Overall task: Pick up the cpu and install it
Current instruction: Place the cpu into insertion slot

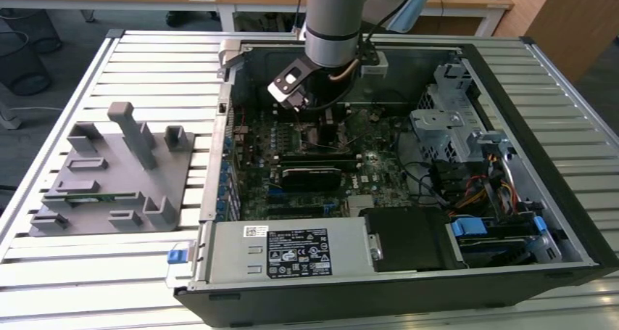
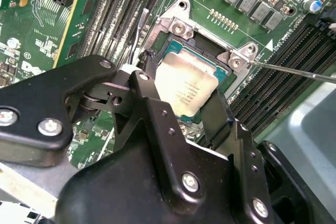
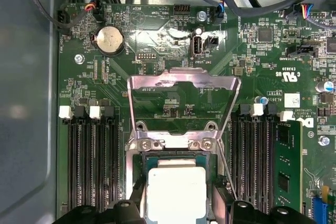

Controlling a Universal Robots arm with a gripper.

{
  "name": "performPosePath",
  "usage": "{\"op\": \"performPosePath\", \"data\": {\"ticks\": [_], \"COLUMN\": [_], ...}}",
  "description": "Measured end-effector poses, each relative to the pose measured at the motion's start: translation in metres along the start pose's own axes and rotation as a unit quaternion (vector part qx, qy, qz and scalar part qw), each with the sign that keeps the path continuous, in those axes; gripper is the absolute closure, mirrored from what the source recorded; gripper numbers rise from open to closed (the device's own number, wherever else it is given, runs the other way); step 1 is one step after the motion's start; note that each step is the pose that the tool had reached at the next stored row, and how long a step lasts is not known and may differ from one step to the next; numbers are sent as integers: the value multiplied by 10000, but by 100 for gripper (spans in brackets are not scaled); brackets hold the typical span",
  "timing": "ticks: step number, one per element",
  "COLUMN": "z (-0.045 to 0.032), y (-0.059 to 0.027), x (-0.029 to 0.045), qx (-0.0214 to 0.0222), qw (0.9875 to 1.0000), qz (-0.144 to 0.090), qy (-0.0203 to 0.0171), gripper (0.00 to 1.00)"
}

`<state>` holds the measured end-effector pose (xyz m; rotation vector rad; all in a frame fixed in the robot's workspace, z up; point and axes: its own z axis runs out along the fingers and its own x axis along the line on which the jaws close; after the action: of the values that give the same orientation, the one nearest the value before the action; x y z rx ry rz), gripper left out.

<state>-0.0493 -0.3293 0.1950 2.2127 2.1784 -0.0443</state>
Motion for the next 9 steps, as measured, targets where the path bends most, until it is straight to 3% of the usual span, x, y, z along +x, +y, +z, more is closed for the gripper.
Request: {"op": "performPosePath", "data": {"ticks": [9], "z": [-20], "y": [16], "x": [5], "qx": [3], "qw": [10000], "qz": [2], "qy": [0], "gripper": [40]}}
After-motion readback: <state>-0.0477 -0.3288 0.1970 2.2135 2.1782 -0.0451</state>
